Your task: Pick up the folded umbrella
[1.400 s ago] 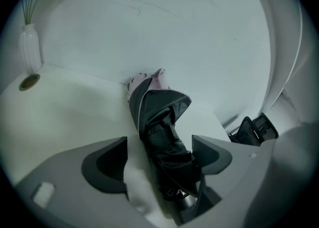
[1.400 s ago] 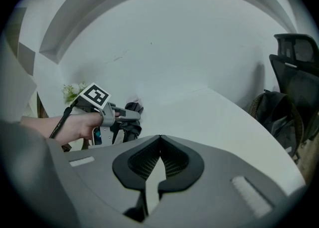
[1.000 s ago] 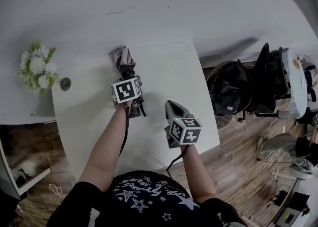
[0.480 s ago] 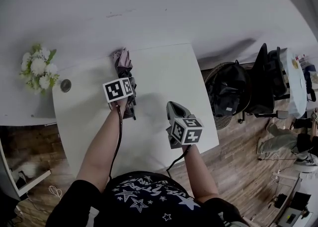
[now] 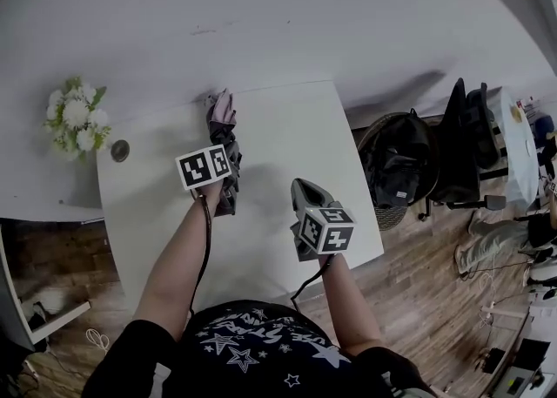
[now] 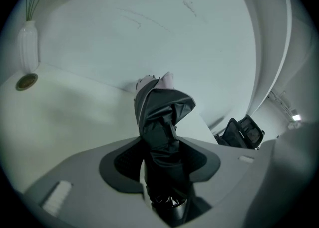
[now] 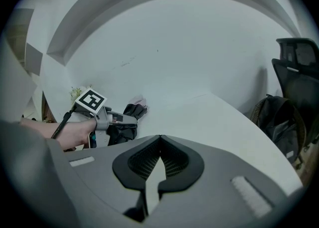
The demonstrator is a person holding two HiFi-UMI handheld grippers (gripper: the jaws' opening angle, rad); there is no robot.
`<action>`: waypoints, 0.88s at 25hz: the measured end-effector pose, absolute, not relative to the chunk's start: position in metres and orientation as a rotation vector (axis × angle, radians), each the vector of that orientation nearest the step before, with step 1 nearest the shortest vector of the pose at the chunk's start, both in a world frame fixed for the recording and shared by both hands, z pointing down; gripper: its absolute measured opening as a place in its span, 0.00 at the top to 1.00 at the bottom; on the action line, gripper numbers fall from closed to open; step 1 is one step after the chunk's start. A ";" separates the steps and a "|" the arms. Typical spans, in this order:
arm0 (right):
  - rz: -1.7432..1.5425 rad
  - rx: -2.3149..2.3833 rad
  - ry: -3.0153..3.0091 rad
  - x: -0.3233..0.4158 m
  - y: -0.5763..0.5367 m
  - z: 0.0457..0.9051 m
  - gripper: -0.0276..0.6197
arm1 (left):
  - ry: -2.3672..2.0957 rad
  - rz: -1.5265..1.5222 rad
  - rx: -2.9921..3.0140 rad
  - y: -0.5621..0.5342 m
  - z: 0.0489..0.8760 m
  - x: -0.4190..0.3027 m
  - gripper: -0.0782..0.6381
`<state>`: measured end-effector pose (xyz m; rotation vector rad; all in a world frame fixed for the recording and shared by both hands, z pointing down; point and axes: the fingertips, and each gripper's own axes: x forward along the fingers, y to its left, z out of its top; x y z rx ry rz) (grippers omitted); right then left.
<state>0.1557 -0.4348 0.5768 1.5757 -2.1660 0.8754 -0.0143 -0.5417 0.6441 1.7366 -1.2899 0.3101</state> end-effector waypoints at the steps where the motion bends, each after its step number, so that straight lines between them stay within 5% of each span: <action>1: 0.870 1.578 -2.173 0.155 -0.433 0.574 0.93 | -1.291 0.307 1.748 -0.539 0.640 -0.015 0.60; 22: 0.728 1.630 -2.298 0.149 -0.351 0.505 0.93 | -1.299 0.119 1.985 -0.442 0.516 -0.023 0.60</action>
